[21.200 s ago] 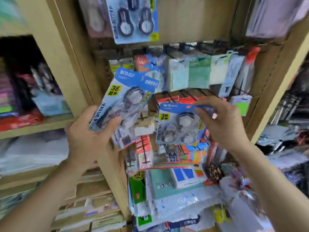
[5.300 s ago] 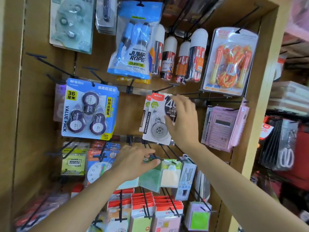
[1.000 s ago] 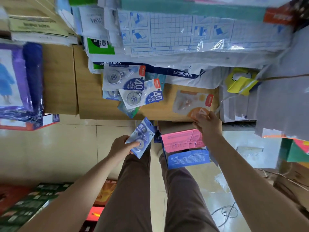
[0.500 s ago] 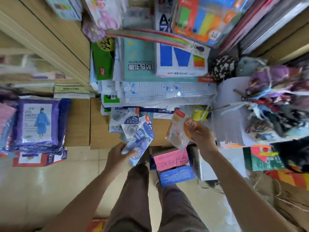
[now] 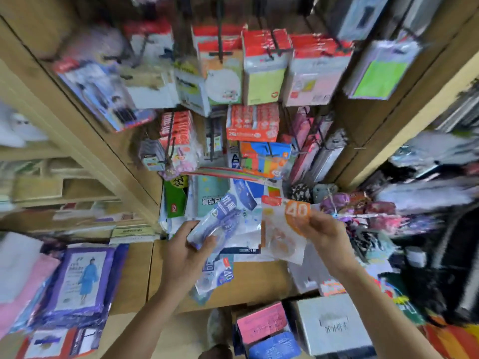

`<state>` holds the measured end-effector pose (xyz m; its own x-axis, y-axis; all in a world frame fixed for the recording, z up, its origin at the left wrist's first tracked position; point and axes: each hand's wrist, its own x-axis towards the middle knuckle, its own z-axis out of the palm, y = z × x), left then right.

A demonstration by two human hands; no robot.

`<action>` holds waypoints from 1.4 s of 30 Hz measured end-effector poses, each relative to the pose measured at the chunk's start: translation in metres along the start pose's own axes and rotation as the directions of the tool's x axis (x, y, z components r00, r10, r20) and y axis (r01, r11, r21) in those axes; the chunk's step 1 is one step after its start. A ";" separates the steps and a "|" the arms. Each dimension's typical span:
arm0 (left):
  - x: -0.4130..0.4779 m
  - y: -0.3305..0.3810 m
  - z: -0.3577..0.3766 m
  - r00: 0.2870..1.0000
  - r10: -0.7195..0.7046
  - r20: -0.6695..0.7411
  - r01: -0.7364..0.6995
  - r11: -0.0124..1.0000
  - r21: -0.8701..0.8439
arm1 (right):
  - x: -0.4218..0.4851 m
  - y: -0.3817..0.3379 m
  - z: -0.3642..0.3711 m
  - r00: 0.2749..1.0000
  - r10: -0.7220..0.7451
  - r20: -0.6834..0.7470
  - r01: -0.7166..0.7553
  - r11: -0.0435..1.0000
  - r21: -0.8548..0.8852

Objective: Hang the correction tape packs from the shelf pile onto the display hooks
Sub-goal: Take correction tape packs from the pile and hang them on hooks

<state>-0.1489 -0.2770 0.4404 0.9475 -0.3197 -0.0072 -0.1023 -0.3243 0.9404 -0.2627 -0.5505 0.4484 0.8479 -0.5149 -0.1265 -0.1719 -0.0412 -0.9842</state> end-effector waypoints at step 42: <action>0.174 0.413 -0.110 0.761 0.454 -0.464 -0.634 0.671 -0.384 | 0.114 -0.525 -0.029 0.532 -0.812 -0.241 0.760 0.583 -0.287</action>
<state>0.0069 -0.3690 0.8648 0.8150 0.0221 0.5791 -0.5532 0.3271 0.7661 -0.0903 -0.6126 0.9542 0.4694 -0.4466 0.7617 0.4002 -0.6613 -0.6344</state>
